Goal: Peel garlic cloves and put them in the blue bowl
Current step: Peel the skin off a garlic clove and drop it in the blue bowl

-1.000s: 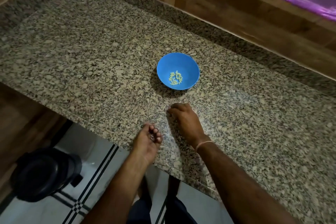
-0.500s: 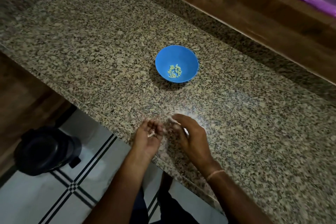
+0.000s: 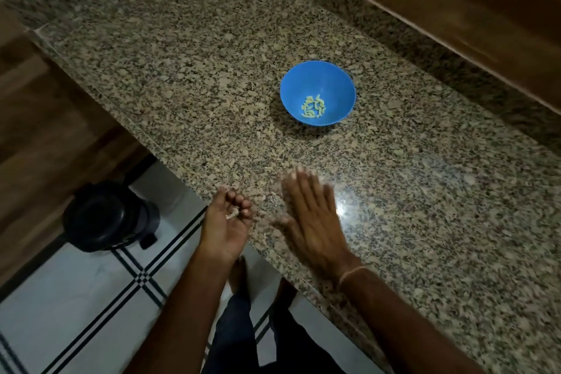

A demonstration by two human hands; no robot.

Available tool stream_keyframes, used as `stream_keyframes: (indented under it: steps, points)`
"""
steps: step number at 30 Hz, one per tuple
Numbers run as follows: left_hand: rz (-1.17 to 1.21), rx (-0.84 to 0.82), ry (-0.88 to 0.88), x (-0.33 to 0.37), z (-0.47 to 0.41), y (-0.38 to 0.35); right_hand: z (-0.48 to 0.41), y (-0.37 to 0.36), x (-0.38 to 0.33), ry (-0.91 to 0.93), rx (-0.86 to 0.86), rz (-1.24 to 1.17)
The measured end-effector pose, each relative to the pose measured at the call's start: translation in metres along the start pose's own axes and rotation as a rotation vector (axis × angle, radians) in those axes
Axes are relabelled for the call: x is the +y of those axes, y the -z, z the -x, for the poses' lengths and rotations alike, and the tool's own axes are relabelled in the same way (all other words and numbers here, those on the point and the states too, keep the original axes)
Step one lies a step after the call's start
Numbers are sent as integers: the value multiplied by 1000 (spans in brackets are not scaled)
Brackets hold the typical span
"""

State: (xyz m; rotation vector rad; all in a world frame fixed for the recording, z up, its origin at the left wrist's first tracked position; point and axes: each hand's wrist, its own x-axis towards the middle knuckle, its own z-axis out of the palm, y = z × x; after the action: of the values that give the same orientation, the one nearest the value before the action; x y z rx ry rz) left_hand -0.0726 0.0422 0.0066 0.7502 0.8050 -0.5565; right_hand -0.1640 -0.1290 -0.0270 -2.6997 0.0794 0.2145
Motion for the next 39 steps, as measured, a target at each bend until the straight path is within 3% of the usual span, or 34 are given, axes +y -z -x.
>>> stream_keyframes:
  steps: [4,6,11,16,22,26,28,34,39]
  points:
    - [28,2,-28,2,1,9,32,-9,10,358,-132,249]
    - [45,13,-34,2,2,10,29,-20,6,390,-158,285]
    - [12,27,-55,0,3,4,-1,-7,13,184,-77,237]
    - [14,20,-49,-2,-2,0,-8,-17,-6,281,-82,259]
    - [-8,-13,-6,1,-4,1,4,-14,-4,34,5,133]
    - [6,-27,4,4,-5,1,52,-11,6,-263,43,88]
    - [-2,-38,2,3,-4,1,43,-20,-2,-289,29,98]
    - [-14,-56,-7,6,-1,0,-19,-29,-26,-122,34,38]
    - [21,-49,-6,9,-3,10,-32,-19,-17,125,114,-137]
